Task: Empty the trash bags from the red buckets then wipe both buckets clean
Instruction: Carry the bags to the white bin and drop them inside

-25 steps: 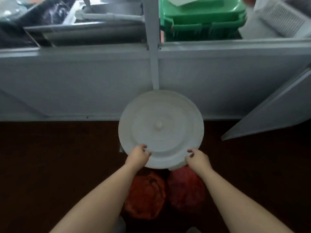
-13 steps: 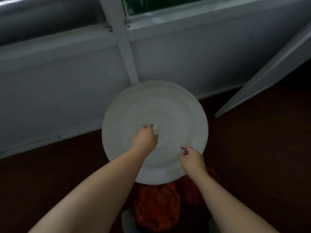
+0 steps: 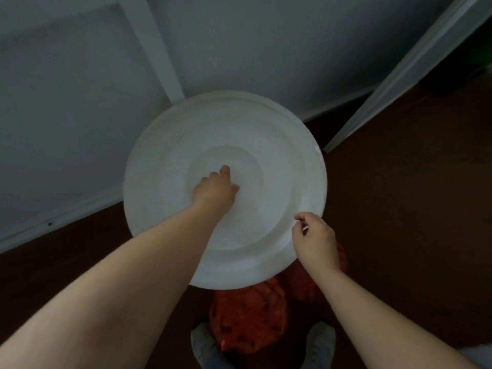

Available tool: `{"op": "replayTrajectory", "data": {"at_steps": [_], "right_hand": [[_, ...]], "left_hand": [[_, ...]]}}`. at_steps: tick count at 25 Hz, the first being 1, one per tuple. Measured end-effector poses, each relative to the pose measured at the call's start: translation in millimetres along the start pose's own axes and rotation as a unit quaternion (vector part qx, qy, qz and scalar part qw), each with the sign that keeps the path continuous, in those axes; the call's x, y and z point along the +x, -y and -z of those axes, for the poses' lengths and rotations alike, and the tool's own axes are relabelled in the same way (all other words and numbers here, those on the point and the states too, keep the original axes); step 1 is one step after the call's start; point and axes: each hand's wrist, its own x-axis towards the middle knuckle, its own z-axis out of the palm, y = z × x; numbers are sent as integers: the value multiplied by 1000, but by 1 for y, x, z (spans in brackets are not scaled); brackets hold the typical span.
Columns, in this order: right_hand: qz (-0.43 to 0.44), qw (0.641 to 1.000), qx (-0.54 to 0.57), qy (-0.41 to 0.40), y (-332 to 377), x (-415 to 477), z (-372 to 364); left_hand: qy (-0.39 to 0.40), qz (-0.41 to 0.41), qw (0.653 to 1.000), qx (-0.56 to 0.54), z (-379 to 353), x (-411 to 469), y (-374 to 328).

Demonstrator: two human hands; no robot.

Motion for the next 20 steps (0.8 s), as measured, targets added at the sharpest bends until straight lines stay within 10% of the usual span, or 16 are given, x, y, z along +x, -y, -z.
{"op": "replayTrajectory", "data": {"at_steps": [9,20], "right_hand": [[-95,992,-72,-50,-53,-10,61],[-99,972,-166,136,-83,-32,109]], "left_hand": [[-57,28,998,9,4,-36,11],[-64,218,973,-49,-25,-227,71]]}}
